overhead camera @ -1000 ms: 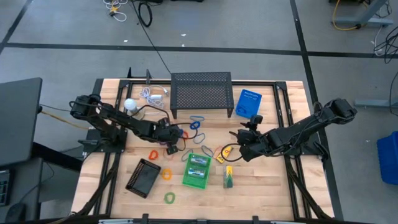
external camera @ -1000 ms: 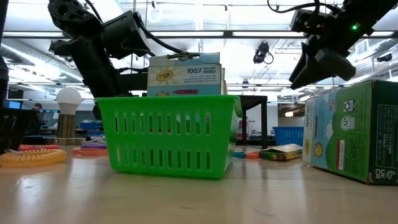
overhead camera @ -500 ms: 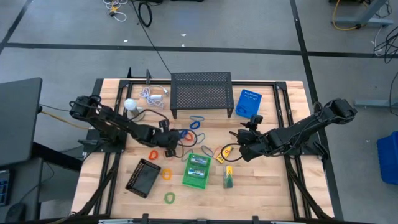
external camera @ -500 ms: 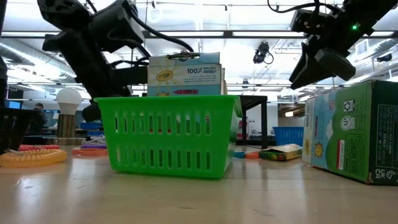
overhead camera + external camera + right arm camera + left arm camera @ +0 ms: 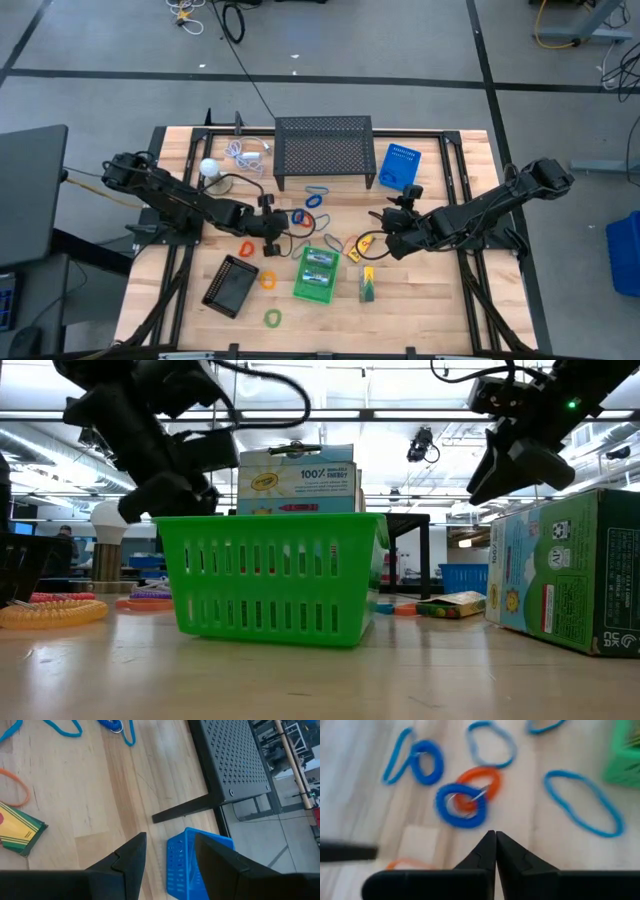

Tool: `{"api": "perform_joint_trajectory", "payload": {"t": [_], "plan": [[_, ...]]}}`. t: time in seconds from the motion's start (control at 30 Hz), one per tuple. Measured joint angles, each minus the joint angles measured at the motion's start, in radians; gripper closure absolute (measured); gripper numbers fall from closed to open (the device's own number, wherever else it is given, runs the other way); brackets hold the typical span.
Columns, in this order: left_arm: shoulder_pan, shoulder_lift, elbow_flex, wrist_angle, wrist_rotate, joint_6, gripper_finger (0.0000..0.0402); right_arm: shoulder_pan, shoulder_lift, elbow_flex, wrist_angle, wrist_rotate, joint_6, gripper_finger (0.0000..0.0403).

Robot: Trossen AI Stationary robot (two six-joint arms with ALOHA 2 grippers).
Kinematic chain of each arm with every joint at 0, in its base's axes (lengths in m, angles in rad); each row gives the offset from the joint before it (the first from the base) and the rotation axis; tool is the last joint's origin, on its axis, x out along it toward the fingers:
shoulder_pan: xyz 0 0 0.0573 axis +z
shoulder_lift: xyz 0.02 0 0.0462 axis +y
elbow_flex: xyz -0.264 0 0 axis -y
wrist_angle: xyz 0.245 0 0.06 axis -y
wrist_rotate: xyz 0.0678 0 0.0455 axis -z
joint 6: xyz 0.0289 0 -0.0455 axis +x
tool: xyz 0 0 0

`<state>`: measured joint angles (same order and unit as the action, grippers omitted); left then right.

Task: Pick & Place Office Desk Supplies
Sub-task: Put the blue spring keychain into the black bin

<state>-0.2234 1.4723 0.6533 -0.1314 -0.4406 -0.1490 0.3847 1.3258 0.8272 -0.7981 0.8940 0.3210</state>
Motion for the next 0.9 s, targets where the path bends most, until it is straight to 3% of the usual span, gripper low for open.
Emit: {"api": "perform_joint_trajectory", "payload": {"t": [0.27,0.6,0.9], "plan": [[0.014,0.000,0.000,0.057,-0.056,0.131,0.0296,0.000,0.000,0.000,-0.008,0.000,0.008,0.0227],[0.069,0.005,0.001,0.124,0.017,0.157,0.0131,0.000,0.000,0.000,-0.035,0.000,0.012,0.0227],[0.073,0.041,0.002,0.137,0.031,0.163,0.0128,-0.001,0.000,0.000,-0.042,0.000,0.015,0.0227]]}}
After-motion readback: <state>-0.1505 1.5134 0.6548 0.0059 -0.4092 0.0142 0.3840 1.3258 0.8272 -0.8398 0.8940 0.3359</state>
